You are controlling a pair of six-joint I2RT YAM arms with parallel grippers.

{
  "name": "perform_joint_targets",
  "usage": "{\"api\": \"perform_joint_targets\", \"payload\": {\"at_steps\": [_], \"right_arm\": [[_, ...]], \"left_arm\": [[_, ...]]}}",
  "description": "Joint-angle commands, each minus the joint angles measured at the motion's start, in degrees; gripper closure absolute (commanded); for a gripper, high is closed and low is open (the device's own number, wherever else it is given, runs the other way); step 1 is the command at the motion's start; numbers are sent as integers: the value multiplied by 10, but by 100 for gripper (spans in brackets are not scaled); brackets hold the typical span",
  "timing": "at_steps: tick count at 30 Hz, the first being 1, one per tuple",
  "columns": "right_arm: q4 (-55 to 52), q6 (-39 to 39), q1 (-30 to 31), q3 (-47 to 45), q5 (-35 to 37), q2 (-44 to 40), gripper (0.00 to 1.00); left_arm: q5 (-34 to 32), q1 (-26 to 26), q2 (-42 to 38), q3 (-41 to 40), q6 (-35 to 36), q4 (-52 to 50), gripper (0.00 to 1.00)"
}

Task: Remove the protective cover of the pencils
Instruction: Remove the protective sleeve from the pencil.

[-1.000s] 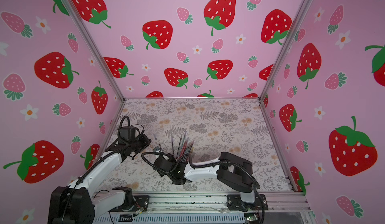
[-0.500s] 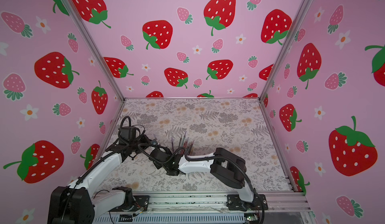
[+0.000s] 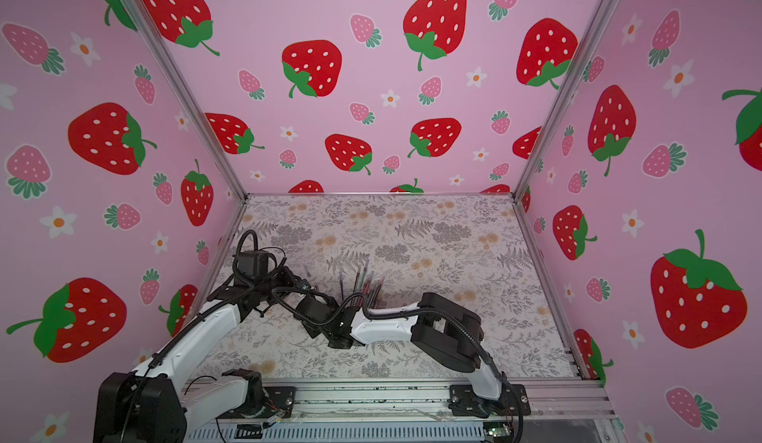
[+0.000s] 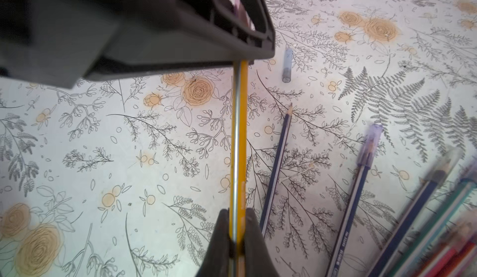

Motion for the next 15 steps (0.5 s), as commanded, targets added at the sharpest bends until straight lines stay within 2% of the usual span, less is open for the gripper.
{"api": "perform_joint_targets", "payload": {"at_steps": [1, 15], "right_arm": [[11, -5, 10, -23, 1, -30, 100], [29, 24, 32, -61, 32, -36, 100]], "left_arm": [[-15, 6, 8, 6, 8, 9, 100], [-22, 60, 80, 26, -11, 52, 100]]}}
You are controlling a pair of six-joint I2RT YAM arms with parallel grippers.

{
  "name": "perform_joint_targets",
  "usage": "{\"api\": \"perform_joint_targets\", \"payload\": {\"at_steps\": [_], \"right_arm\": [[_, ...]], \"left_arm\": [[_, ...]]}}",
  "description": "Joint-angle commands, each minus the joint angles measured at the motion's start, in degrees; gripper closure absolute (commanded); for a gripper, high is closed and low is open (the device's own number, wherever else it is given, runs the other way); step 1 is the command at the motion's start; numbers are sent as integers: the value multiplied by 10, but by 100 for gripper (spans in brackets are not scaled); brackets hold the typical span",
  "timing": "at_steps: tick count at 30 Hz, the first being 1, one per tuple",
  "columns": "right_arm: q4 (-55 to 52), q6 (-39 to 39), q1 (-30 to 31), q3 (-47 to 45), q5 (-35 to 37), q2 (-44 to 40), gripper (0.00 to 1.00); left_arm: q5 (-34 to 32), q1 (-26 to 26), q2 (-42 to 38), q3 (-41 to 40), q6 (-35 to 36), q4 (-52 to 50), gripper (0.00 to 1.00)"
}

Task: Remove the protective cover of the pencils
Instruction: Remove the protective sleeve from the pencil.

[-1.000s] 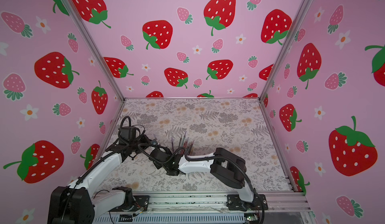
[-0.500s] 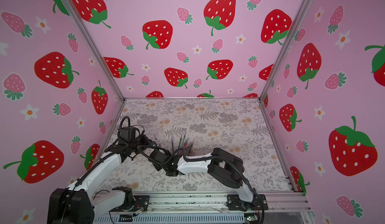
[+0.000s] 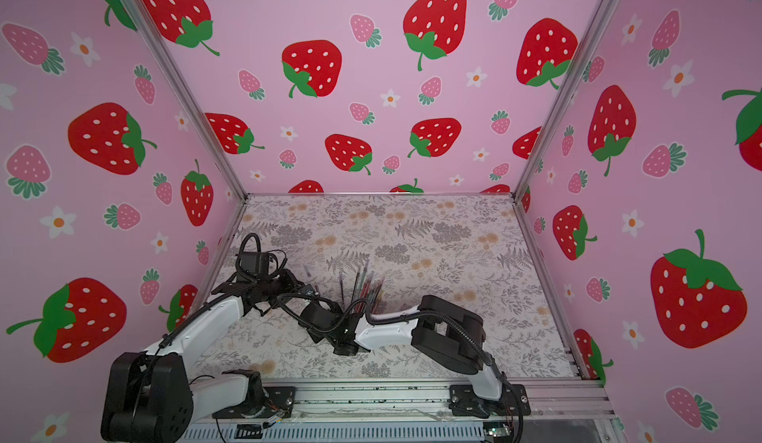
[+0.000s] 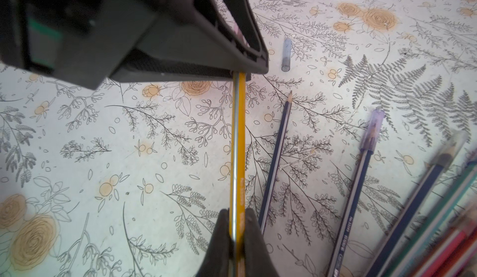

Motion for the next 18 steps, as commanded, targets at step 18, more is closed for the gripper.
{"api": "perform_joint_targets", "payload": {"at_steps": [18], "right_arm": [[-24, 29, 36, 1, 35, -7, 100]], "left_arm": [[-98, 53, 99, 65, 6, 76, 100]]}}
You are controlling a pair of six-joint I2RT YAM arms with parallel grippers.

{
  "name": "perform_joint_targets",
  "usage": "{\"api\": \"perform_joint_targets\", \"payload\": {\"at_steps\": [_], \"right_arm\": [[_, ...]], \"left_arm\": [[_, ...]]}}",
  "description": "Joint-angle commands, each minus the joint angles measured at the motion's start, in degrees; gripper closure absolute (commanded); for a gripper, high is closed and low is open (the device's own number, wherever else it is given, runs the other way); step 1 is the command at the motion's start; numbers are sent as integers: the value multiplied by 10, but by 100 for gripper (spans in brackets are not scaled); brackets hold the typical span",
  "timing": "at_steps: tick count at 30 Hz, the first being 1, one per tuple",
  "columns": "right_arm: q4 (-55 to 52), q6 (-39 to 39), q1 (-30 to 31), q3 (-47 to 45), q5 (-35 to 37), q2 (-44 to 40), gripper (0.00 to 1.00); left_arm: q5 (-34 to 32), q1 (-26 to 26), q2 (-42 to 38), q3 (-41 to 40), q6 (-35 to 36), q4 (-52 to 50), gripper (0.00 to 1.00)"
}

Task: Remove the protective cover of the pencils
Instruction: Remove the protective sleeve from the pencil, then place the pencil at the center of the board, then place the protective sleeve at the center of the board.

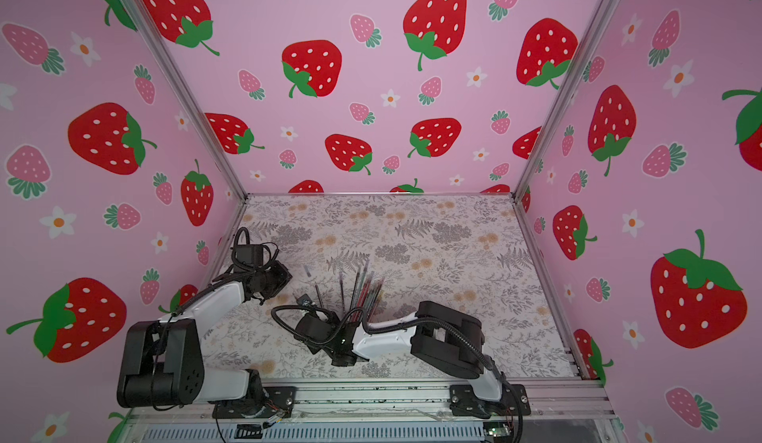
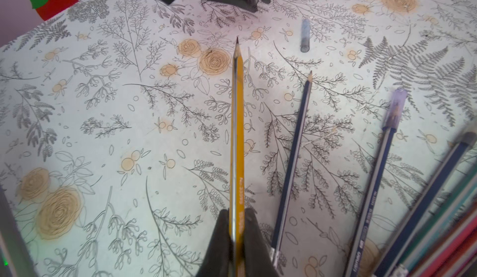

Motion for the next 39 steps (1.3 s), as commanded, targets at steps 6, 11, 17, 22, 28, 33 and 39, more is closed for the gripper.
{"api": "perform_joint_targets", "payload": {"at_steps": [6, 11, 17, 22, 28, 33, 39], "right_arm": [[-56, 32, 2, 34, 47, 15, 100], [-117, 59, -6, 86, 49, 54, 100], [-152, 80, -16, 122, 45, 91, 100], [-177, 91, -22, 146, 39, 115, 100], [-189, 106, -30, 148, 45, 120, 100], [-192, 105, -30, 152, 46, 122, 91], [-194, 104, -32, 151, 51, 116, 82]], "left_arm": [[-8, 1, 35, 27, 16, 14, 100], [0, 1, 66, 46, 38, 2, 100], [-14, 1, 87, 59, 54, -18, 100], [-25, 1, 96, 62, 62, -25, 100], [-13, 0, 119, 73, 68, -27, 100], [-13, -3, 131, 72, 69, -22, 100], [-5, -6, 152, 87, 72, -28, 100]]}}
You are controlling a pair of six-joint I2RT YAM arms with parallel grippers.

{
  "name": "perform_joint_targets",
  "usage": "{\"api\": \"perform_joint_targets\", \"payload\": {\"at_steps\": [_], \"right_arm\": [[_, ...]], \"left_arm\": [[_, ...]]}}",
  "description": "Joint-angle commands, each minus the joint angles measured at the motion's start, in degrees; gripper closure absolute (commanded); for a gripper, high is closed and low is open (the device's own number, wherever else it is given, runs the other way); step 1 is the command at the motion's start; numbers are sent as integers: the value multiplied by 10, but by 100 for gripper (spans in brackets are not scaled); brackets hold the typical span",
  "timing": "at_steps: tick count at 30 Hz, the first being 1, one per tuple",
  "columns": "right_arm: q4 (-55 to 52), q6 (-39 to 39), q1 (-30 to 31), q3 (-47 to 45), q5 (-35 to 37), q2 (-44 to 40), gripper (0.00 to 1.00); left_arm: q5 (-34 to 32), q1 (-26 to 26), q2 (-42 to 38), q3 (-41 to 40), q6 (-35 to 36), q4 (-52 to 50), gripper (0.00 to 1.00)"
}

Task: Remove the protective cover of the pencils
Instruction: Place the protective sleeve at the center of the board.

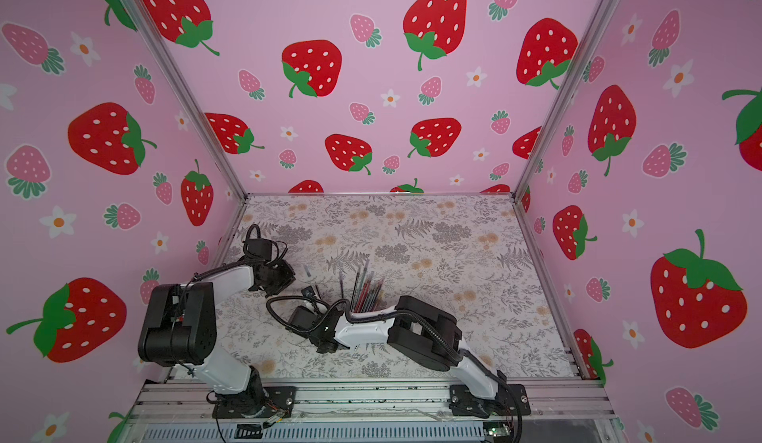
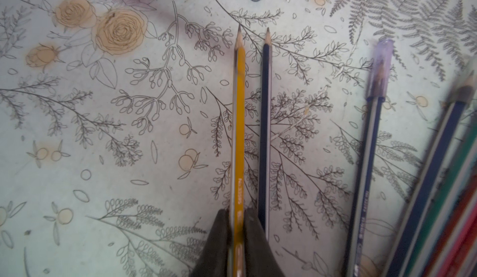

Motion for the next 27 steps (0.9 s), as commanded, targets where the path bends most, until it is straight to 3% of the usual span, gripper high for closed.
{"api": "perform_joint_targets", "payload": {"at_steps": [1, 6, 17, 23, 27], "right_arm": [[-20, 11, -1, 9, 9, 6, 82], [-15, 4, -1, 9, 4, 4, 78], [20, -30, 2, -18, 1, -51, 72], [38, -43, 3, -54, 5, -109, 63], [55, -43, 3, -100, 29, -162, 50]], "left_arm": [[1, -6, 9, 23, 10, -15, 100], [-8, -15, 13, 27, 10, -16, 88], [-4, -28, 27, 40, 10, -16, 80], [-5, -32, 24, 39, 12, -19, 75], [-1, -33, 21, 39, 12, -19, 75]]}}
